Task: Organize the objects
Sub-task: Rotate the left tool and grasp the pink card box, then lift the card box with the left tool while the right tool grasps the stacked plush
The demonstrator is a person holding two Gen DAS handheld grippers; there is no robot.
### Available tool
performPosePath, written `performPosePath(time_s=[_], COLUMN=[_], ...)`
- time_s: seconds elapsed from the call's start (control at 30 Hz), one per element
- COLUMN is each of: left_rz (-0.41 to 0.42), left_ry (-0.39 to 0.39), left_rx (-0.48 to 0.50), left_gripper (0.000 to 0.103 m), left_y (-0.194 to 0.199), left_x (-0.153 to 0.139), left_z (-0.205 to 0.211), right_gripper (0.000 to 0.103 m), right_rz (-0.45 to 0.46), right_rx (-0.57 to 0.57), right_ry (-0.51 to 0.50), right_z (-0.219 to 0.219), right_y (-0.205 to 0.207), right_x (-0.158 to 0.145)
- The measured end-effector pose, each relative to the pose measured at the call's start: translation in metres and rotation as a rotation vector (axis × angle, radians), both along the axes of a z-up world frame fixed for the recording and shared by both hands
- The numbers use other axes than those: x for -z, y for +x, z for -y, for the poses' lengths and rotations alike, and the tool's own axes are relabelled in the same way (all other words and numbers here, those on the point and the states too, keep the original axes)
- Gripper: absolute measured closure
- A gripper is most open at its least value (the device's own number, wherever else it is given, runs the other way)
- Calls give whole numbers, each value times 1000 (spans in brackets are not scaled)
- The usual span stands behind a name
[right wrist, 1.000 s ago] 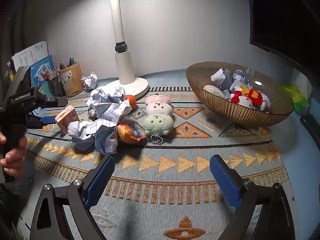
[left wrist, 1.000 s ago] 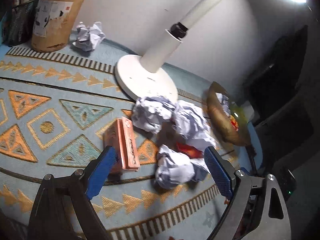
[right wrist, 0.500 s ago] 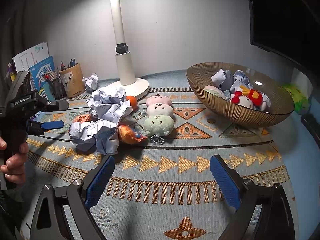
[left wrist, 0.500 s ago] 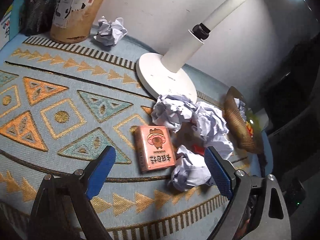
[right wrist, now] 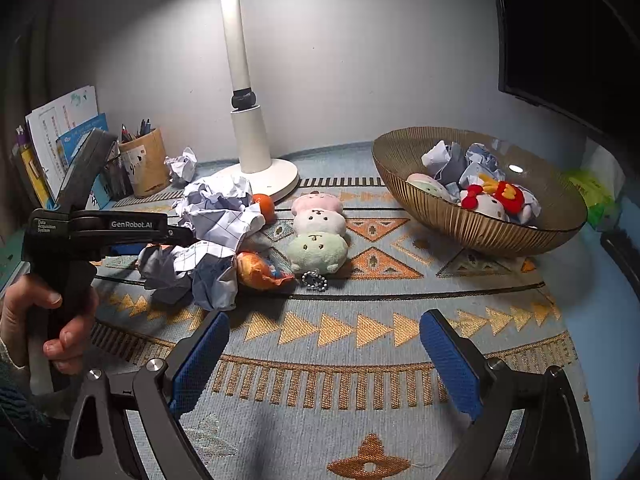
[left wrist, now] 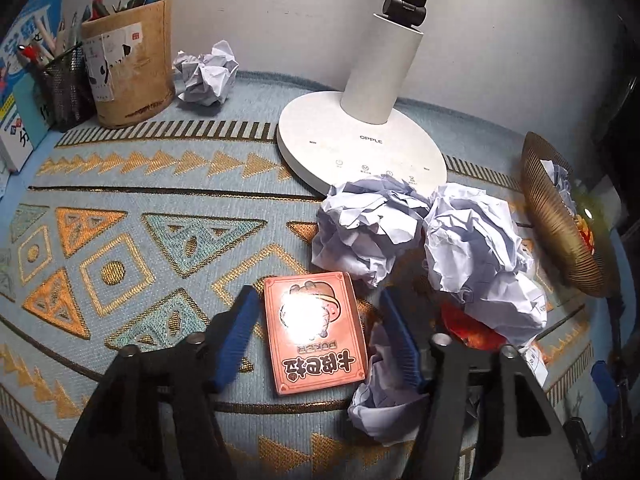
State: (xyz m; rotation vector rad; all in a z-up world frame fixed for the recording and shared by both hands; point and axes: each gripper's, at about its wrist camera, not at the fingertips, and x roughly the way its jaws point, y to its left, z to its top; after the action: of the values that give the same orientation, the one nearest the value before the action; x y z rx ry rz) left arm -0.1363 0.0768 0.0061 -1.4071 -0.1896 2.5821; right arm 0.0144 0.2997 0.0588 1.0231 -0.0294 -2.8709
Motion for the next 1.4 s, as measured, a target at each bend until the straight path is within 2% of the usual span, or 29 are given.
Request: performPosePath(time_s=[0.03,0.13,0.3,0.47,0.57,0.67,0.73,0.77,0.8,0.83,0.97,1.0,1.03,1.07,1.1,1.17,1.23,1.27,1.3,1.4], left_rz=[0,7,-3,-19,-45,-67,-69,-69,-66,-63,-60,-60,-60,-60,-56,-58,-71,-82,-86,-89], left_ry=[-5,38,-2,-6,-23,-28,-41,-38,-37,-40,-45,-53,-63,-70,-73,-91,-117,-141,-153,-92], left_rx=[-7,-35,-70,-42,-20,-7,-3,4,1,-11,-20,-25,-31,-35,-35,-26,-5,-4,-5,-6], left_gripper=[64,64,64,64,61,53,45,37,20,16,16,16,17,17,17,23,45,51,66,66], left_y=[0,5,39,72,79,80,82,82,82,82,83,83,84,85,86,87,88,89,89,98], left_x=[0,1,0,-1,-2,-1,-2,-2,-2,-2,-2,-3,-3,-4,-4,-5,-5,-6,-6,-10], left_z=[3,24,55,69,66,61,60,60,61,62,66,66,66,66,66,63,57,54,52,55], right_gripper=[7,7,7,7,7,9,18,26,31,31,32,35,40,52,59,59,60,60,60,60], right_rz=[0,2,23,114,170,193,207,225,242,253,257,265,279,296,283,265,239,229,220,190], right_rx=[-1,-2,-18,-48,7,41,42,42,43,48,87,87,83,74,70,53,55,54,51,36], right_ry=[-1,0,0,-65,-40,-83,-114,-130,-141,-143,-68,-64,-66,-70,-50,5,2,-13,-32,-71], right_z=[0,0,3,4,5,-5,-8,-9,-8,-6,6,8,9,11,14,21,18,13,8,-8], right_y=[0,0,-2,-14,-35,-62,-80,-90,-99,-107,-138,-145,-150,-154,-155,-151,-140,-134,-126,-88], right_x=[0,0,1,-1,-11,-18,-17,-13,-8,-3,12,16,21,26,26,24,19,15,9,-8])
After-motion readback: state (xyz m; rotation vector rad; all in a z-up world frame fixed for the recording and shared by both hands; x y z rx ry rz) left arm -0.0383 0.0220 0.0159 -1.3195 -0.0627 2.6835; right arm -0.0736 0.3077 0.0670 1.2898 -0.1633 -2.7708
